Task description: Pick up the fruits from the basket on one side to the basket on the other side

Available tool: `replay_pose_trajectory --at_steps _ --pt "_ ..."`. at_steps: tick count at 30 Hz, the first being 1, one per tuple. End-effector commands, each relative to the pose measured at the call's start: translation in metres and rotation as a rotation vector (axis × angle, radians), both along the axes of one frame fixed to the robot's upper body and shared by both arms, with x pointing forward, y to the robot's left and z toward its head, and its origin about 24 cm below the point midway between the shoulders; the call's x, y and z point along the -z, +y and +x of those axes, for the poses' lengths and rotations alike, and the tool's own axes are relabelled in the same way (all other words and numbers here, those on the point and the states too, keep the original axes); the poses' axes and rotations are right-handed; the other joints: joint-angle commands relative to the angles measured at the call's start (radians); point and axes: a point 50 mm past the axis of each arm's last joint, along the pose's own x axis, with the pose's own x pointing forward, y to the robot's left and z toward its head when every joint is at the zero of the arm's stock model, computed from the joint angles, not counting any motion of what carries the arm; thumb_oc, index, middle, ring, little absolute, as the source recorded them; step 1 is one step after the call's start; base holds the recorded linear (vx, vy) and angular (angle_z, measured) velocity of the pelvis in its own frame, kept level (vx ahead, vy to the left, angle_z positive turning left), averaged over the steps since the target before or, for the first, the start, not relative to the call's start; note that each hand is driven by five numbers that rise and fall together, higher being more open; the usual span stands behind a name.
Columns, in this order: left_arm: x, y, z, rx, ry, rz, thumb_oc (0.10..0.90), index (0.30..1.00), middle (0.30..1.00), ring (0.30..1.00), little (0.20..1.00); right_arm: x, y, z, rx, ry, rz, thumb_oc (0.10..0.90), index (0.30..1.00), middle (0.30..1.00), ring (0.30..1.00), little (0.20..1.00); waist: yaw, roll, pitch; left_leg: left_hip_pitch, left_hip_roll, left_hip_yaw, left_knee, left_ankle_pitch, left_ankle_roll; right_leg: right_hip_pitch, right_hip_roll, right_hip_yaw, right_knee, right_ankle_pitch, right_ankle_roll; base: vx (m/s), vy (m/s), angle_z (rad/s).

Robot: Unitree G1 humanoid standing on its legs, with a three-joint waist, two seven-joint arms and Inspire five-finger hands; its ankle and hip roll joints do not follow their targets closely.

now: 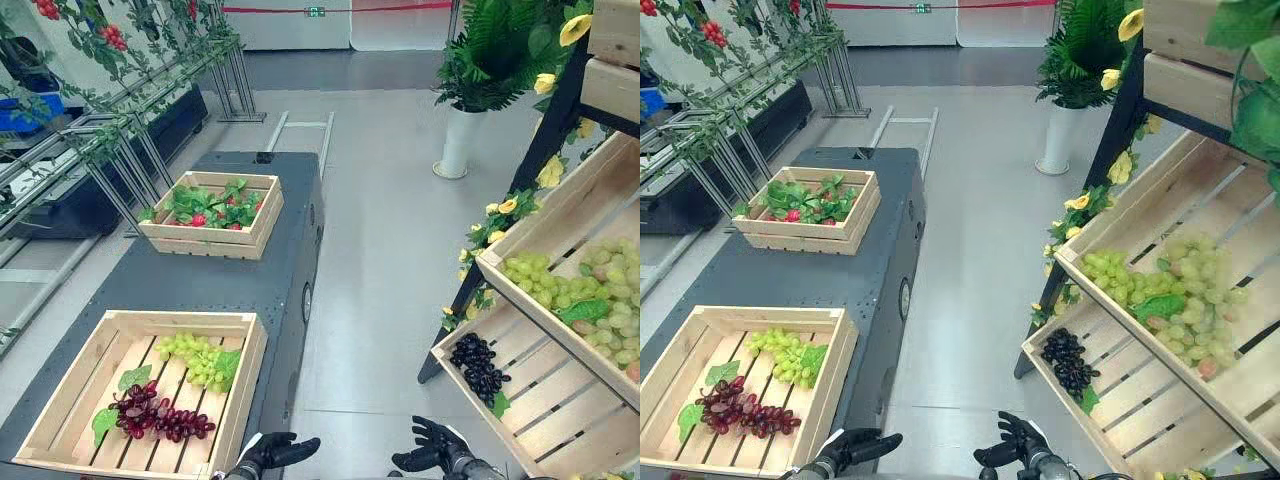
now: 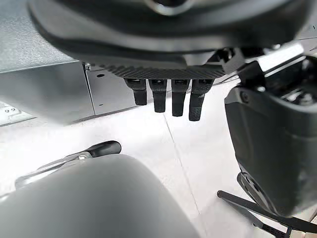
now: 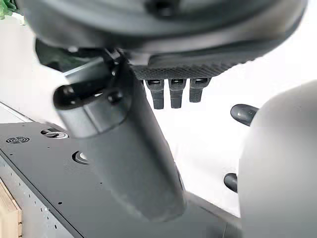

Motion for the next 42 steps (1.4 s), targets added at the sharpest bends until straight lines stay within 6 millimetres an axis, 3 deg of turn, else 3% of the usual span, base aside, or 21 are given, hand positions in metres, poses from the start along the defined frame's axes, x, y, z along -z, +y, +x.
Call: replay_pose_trajectory --at_steps 1,5,22,30,33,36,37,39,42 --pt "-0.008 -0.025 0.035 0.089 -0.122 -0.039 0.800 0.900 0.900 0.900 0.900 -0.009 -0.001 0.027 -0.040 -0.072 0.005 0.800 0.900 0.900 0.900 0.900 -0.003 -0.030 0.022 0.004 -0.099 0.051 0.009 -0.088 0.053 0.072 0.002 0.015 0.007 -0.087 0.021 0.13 0.020 0.55" --pt "-0.008 -0.026 0.036 0.075 -0.104 -0.096 0.800 0.900 0.900 0.900 0.900 -0.009 -0.001 0.027 -0.042 -0.068 0.004 0.800 0.900 0.900 0.900 0.900 -0.003 -0.029 0.022 0.004 -0.099 0.058 0.009 -0.088 0.053 0.071 0.001 0.014 0.007 -0.086 0.023 0.00 0.000 0.00" --pt "-0.009 -0.025 0.036 0.071 -0.140 -0.046 0.800 0.900 0.900 0.900 0.900 -0.009 0.002 0.028 -0.053 -0.071 0.011 0.800 0.900 0.900 0.900 0.900 0.003 -0.035 0.016 0.005 -0.099 0.062 0.009 -0.086 0.054 0.074 0.002 0.012 0.007 -0.086 0.021 0.00 0.000 0.00" --pt "-0.021 -0.031 0.055 0.171 -0.295 -0.018 0.800 0.900 0.900 0.900 0.900 -0.011 0.001 0.033 -0.065 -0.082 0.012 0.800 0.900 0.900 0.900 0.900 0.008 -0.032 0.029 0.003 -0.098 0.062 0.009 -0.082 0.054 0.075 0.002 0.008 0.007 -0.084 0.020 0.00 0.000 0.00" --pt "-0.033 -0.033 0.069 0.189 -0.433 -0.018 0.800 0.900 0.900 0.900 0.900 -0.012 0.000 0.036 -0.078 -0.084 0.012 0.800 0.900 0.900 0.900 0.900 0.009 -0.031 0.032 0.000 -0.098 0.060 0.009 -0.079 0.053 0.074 0.002 0.008 0.007 -0.084 0.019 0.00 0.000 0.00" --pt "-0.071 -0.024 0.106 0.094 -0.762 0.031 0.800 0.900 0.900 0.900 0.900 -0.014 -0.004 0.038 -0.088 -0.083 0.008 0.800 0.900 0.900 0.900 0.900 0.020 -0.029 0.036 -0.008 -0.100 0.049 0.009 -0.076 0.054 0.071 0.001 0.004 0.007 -0.086 0.018 0.00 0.000 0.00" --pt "-0.072 -0.023 0.108 0.091 -0.772 0.033 0.800 0.900 0.900 0.900 0.900 -0.014 -0.004 0.038 -0.088 -0.083 0.008 0.800 0.900 0.900 0.900 0.900 0.021 -0.029 0.036 -0.008 -0.100 0.049 0.009 -0.076 0.054 0.071 0.000 0.004 0.007 -0.087 0.017 -0.01 -0.005 0.03" --pt "-0.101 -0.013 0.124 0.026 -0.999 0.106 0.800 0.900 0.900 0.900 0.900 -0.013 -0.007 0.035 -0.080 -0.080 0.003 0.800 0.900 0.900 0.900 0.900 0.037 -0.032 0.039 -0.016 -0.102 0.037 0.009 -0.072 0.055 0.068 0.000 -0.003 0.007 -0.087 0.014 0.00 0.000 0.00" --pt "-0.129 0.001 0.133 -0.039 -1.183 0.181 0.800 0.900 0.900 0.900 0.900 -0.012 -0.009 0.030 -0.065 -0.079 0.001 0.800 0.900 0.900 0.900 0.900 0.054 -0.032 0.045 -0.028 -0.104 0.022 0.009 -0.063 0.053 0.064 -0.002 -0.013 0.007 -0.086 0.009 0.00 0.000 0.00"
